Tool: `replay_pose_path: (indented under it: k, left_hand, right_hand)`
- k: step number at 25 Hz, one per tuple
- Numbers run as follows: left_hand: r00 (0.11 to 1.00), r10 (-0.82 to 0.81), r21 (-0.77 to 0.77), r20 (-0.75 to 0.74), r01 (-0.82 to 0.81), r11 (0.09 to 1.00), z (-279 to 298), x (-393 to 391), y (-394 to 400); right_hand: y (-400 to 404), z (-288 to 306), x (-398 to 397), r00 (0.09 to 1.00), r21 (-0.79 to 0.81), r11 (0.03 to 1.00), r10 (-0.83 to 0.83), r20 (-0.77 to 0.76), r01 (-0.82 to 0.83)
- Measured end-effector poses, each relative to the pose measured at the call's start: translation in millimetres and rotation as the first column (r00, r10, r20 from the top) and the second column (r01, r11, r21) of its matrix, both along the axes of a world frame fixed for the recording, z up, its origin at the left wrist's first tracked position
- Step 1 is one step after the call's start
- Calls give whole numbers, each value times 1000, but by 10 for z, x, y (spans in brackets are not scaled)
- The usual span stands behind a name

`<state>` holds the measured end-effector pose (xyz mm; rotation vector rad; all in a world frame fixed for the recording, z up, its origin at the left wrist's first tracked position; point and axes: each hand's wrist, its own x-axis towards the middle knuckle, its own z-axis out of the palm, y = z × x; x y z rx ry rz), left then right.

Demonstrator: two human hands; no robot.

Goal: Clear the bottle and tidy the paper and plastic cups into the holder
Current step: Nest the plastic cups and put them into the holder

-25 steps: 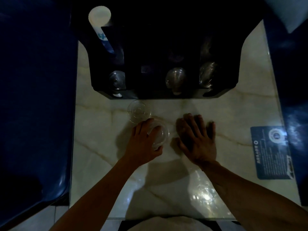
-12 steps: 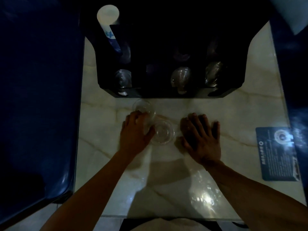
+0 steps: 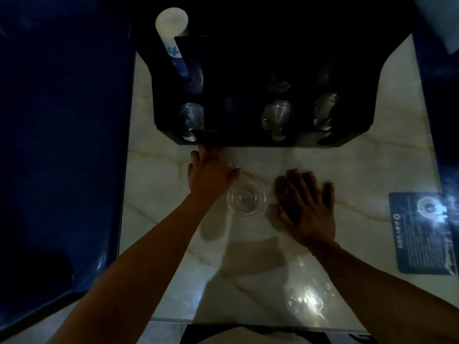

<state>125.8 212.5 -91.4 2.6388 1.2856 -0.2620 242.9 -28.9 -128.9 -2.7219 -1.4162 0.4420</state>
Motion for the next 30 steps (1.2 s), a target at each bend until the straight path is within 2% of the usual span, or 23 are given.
replay_pose_path:
  k: [4,6,9,12,14,16,18,30]
  left_hand:
    - [997,-66,3,-39,66,998,32,-17,32]
    - [996,-60,-18,60,61,998,103,-85,6]
    - [952,-16,-146,305,63,987,225,-210,-125]
    - [926,-63,-209,371,150,966,307,-297,-312]
    - [900,-181,-154,396,259,953,322,-344,-441]
    - [870,-318,-70,377,369,927,300,-379,-560]
    - [861,-377,-36,342,413,910,260,-390,-628]
    - [887,-395,-54,240,419,906,139,-396,-642]
  right_hand:
    - [-2,-7,-5,1000,20,1000,1,2,-1]
    - [-3,-11,-4,1000,23,1000,3,2,-3]
    - [-14,-18,-9,1000,25,1000,4,10,-4]
    - [-13,-29,-17,1000,22,1000,2,18,-3]
    - [-6,-39,-14,1000,19,1000,2,20,-3]
    - [-6,-49,-10,1000,15,1000,4,28,-5]
    - [-8,-56,-8,999,25,1000,-1,36,0]
    - [-3,-51,-8,999,60,998,-6,42,3]
